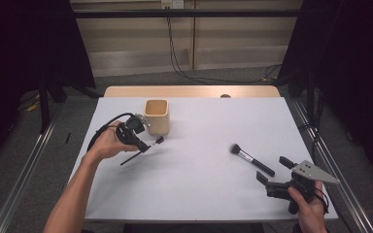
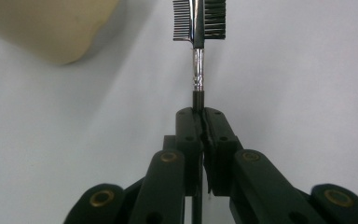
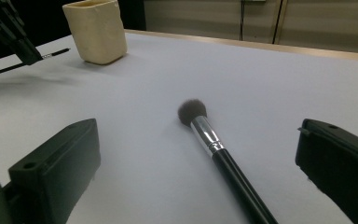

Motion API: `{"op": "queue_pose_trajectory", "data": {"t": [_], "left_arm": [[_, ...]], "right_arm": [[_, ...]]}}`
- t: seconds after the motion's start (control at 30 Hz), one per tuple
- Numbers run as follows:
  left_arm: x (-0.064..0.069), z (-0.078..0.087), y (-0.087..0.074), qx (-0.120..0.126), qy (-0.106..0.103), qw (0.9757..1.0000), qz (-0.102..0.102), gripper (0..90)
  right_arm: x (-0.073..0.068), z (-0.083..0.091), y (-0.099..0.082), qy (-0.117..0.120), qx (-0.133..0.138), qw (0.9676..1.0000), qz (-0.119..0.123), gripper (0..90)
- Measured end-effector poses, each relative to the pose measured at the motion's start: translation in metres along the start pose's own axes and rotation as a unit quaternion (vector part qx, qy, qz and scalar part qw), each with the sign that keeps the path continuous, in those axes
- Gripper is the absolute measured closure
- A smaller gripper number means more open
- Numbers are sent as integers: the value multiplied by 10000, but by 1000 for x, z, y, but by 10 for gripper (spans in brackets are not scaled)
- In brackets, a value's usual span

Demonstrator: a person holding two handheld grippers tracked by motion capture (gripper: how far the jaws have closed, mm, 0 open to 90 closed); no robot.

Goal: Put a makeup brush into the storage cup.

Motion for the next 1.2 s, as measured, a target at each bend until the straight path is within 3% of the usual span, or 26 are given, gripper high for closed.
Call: {"op": "queue_pose_trajectory", "data": {"t": [0.2, 0.3, 0.37, 0.5, 0.6, 0.63, 0.7, 0.73, 0.77, 1.0, 1.07, 1.2], "left_arm": [[2, 9, -2, 452, -61, 9989, 95, 858], [3, 14, -4, 663, -32, 9978, -11, 858], [7, 15, -5, 883, -60, 9960, 124, 858], [7, 17, -8, 1016, -5, 9948, 122, 857], [7, 19, -9, 1219, 8, 9924, 154, 857], [8, 20, -9, 1357, -29, 9904, 269, 858], [7, 23, -9, 1426, 3, 9895, 237, 858], [9, 24, -9, 1540, -17, 9876, 316, 858], [9, 26, -9, 1543, 8, 9877, 264, 858], [8, 29, -10, 2000, -44, 9782, 561, 857], [7, 29, -12, 2051, -29, 9767, 624, 857], [6, 32, -16, 2315, 56, 9697, 777, 857]], "right_arm": [[0, 0, 0, 7, -18, 10000, 14, 0], [-1, 0, 0, 16, -12, 10000, 24, 0], [0, 0, 0, -3, 0, 10000, 8, 0], [0, 0, 0, -6, 1, 10000, 16, 0], [0, 0, 0, -7, 2, 10000, 16, 0], [0, 0, 0, -13, 2, 10000, 10, 0], [0, 0, 0, -10, -5, 10000, 18, 0], [0, 0, 0, -8, -1, 10000, 16, 0], [-1, 0, 0, -9, -1, 10000, 24, 0], [-1, 0, 0, -26, 10, 10000, 26, 0], [0, 0, 0, -30, 13, 10000, 36, 0], [0, 0, 0, -37, 7, 10000, 31, 0]]}}
Point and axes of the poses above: each handheld gripper's, and its own axes: z roughly backward along the jaws, y roughly out of its top, x roughly to its right, the point moved 5 cm from there along -z, roughly forward along the jaws, and after that the axes turned 6 degrees about -x, right-handed, at the moved point
